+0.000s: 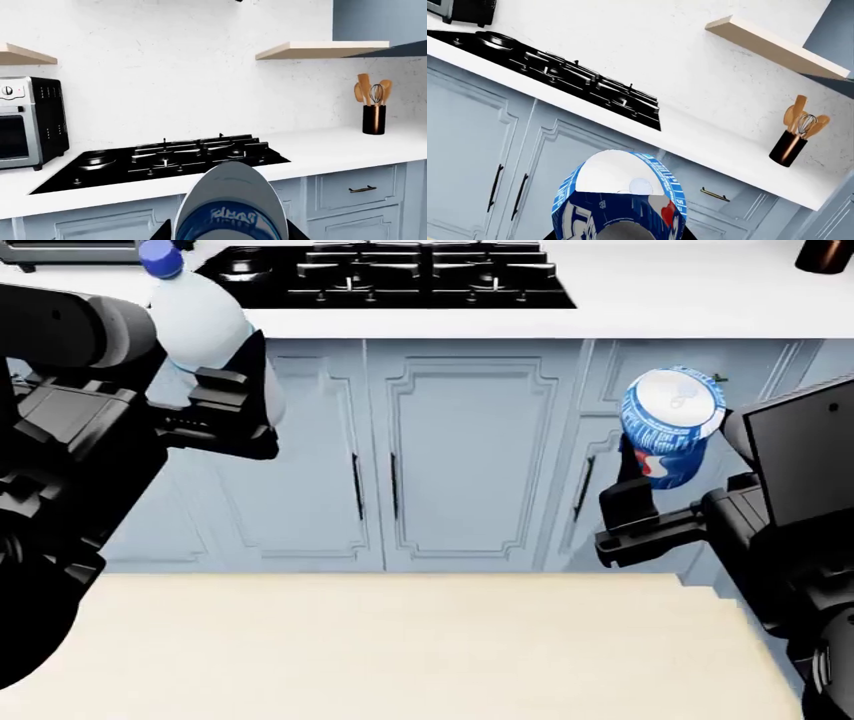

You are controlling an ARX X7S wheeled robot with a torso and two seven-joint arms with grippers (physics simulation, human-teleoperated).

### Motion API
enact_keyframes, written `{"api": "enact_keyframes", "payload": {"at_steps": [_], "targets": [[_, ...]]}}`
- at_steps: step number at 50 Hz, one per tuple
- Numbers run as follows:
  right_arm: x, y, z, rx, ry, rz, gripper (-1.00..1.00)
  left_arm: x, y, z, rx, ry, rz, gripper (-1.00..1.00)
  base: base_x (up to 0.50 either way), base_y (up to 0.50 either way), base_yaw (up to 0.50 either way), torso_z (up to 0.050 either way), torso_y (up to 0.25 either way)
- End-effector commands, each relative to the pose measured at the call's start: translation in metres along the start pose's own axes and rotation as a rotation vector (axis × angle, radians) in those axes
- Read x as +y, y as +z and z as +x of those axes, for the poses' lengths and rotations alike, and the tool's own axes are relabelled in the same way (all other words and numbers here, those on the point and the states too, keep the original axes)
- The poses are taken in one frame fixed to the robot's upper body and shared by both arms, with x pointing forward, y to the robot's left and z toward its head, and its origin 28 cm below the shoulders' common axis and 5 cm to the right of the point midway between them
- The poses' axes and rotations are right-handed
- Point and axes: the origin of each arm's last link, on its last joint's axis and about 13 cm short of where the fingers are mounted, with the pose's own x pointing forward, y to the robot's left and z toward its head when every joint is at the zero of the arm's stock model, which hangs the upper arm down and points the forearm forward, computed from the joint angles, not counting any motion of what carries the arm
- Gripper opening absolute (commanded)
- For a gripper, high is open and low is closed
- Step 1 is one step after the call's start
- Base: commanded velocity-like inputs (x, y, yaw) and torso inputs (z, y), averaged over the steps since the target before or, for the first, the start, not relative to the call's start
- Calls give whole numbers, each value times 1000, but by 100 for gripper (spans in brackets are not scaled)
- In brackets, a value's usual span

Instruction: Move the drinks to the dining counter.

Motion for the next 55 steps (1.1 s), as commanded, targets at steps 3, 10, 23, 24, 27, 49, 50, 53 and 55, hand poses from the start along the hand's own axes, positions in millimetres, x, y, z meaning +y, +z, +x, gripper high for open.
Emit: {"api": "enact_keyframes", "payload": {"at_steps": [3,10,23,24,27,49,50,53,55], "targets": [[-1,-1,1,-6,-16,-11,-100,1,0,0,-11,12,-3,-100,-441,400,0,0,0],[0,-2,2,-6,-16,-15,-100,1,0,-1,-9,14,-3,-100,-439,401,0,1,0],[-1,-3,0,-3,-21,-16,-100,1,0,-1,-11,13,-2,-100,-442,400,0,0,0],[-1,-2,-1,-4,-21,-15,-100,1,0,-1,-10,12,-2,-100,-441,406,0,0,0],[-1,-1,-1,-9,-23,-19,-100,1,1,-1,-13,15,-5,-100,-441,398,0,0,0],[0,-3,1,6,-19,-30,-100,1,1,0,-12,14,-3,-100,-420,38,366,0,0],[0,-4,1,8,-19,-32,-100,1,-1,0,-9,13,-1,-100,-393,-40,445,0,0],[0,-3,1,6,-23,-33,-100,2,0,-1,-11,17,-5,-100,-391,-44,447,0,0],[0,-5,1,15,-24,-35,-100,2,-1,-1,-9,16,-6,-100,-386,-49,449,5,0]]}}
